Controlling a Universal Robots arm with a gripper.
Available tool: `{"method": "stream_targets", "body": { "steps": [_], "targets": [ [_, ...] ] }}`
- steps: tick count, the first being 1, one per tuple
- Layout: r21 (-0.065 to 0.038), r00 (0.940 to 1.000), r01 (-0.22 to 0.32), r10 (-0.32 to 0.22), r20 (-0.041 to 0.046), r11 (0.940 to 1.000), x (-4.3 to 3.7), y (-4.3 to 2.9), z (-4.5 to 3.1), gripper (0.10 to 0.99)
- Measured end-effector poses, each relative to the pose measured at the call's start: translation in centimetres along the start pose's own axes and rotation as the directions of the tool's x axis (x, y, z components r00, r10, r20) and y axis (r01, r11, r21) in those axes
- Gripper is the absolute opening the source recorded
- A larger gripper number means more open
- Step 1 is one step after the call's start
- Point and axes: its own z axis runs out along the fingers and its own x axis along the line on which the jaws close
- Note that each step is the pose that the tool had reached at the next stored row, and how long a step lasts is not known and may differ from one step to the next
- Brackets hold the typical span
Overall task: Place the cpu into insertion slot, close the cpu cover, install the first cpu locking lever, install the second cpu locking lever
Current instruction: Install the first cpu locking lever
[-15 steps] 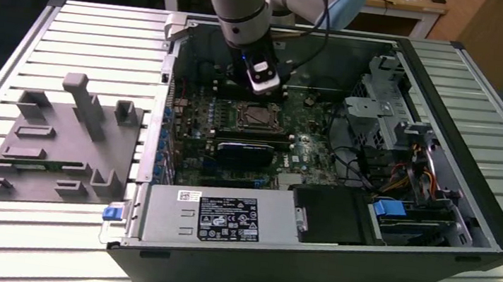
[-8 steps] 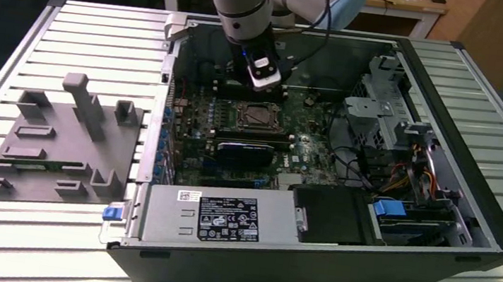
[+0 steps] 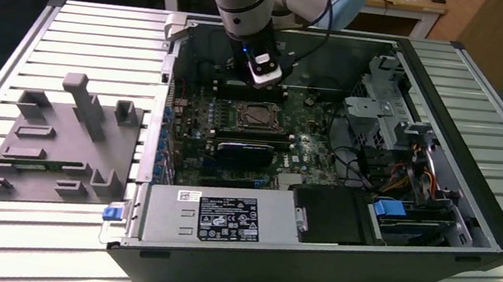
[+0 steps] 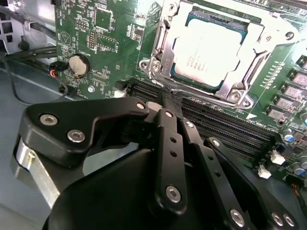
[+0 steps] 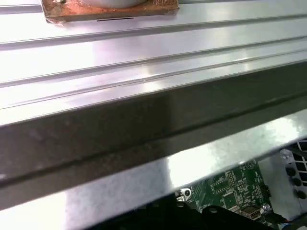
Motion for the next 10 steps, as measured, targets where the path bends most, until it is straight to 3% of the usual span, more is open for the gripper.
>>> {"method": "stream_targets", "body": {
  "steps": [2,10],
  "targets": [
    [0.001,1.0000,0.000,0.000,-0.0023,1.0000,-0.04,0.01,0.01,0.102],
    [0.042,0.9966,-0.004,0.008,-0.0817,0.9991,-0.75,0.20,0.32,0.102]
  ]
}}
